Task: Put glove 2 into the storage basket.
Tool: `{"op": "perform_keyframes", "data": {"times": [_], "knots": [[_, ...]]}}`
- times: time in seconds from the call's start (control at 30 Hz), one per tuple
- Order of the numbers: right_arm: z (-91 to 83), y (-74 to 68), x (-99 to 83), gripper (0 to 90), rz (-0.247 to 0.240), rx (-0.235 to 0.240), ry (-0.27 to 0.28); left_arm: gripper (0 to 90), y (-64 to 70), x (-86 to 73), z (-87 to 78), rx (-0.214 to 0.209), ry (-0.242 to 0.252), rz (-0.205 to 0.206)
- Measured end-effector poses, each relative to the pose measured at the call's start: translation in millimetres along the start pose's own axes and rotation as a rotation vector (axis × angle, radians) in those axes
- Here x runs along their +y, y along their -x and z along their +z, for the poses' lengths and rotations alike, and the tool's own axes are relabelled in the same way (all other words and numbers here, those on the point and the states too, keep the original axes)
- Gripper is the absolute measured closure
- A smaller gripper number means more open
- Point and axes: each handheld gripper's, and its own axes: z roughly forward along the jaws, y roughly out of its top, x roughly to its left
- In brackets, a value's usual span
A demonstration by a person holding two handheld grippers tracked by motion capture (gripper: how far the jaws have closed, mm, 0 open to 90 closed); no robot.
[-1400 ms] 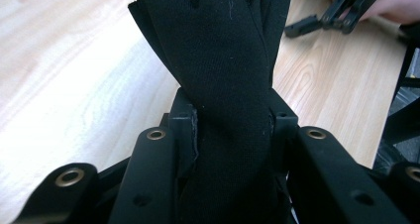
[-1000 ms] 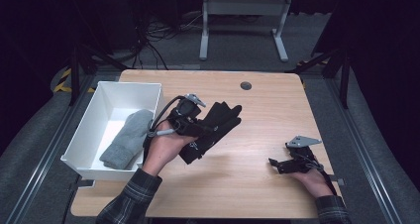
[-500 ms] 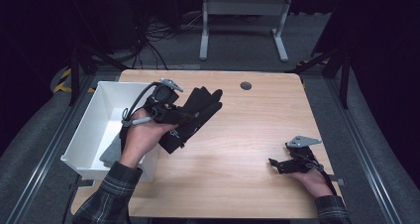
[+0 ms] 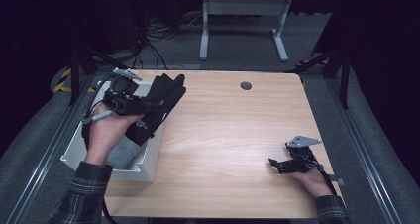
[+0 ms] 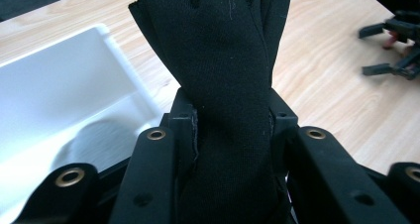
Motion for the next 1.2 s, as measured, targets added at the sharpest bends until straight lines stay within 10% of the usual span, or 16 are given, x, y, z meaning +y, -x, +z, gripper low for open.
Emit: {"op": "perform_keyframes", "data": {"times": [0.4, 1.03, 1.2], "knots": [[0.1, -0.4, 0.0, 5.7, 0.004, -0.004, 0.0, 66.7, -51.6, -48.3, -14.5, 0.08, -0.005, -0.152], [0.2, -0.6, 0.1, 5.5, 0.007, -0.006, 0.001, 63.9, -82.1, -91.7, 60.6, 0.071, -0.166, -0.247], [0.2, -0.5, 0.1, 5.5, 0.006, -0.007, 0.0, 49.6, -84.1, -95.1, 69.5, 0.099, -0.182, -0.242]]}}
